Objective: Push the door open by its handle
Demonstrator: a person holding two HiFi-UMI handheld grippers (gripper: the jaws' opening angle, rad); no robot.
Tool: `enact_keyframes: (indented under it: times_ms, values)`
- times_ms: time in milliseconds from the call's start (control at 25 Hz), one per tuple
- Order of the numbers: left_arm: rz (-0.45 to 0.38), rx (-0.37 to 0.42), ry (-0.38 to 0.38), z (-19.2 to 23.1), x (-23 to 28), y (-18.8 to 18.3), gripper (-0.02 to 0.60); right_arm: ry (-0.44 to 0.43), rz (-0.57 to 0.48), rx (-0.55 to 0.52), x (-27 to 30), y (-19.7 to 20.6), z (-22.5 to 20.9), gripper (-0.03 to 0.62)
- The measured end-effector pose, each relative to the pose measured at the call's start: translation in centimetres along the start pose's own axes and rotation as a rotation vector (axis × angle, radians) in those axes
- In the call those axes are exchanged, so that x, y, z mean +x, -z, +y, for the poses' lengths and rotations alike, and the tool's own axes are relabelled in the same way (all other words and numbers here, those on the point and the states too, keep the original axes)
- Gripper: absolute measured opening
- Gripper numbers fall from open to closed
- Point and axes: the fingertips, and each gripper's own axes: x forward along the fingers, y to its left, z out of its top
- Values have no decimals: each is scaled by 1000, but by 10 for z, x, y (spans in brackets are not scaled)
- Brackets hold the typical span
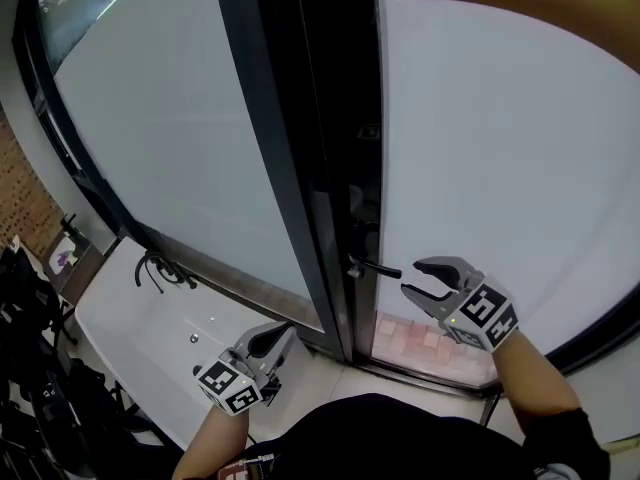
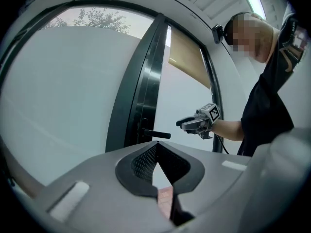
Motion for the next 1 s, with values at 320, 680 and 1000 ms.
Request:
enact_keyframes:
  times_ms: [320,680,1000]
  values:
    - [19,2,0,38,18,9,-2,-172,277,-105,90,20,-3,179]
    - [19,11,149,84,-4,9,-2,-272,715,-69,148,75,15,178]
    - [6,0,230,104,2,3,-2,-249,837,-54,152,84,15,133]
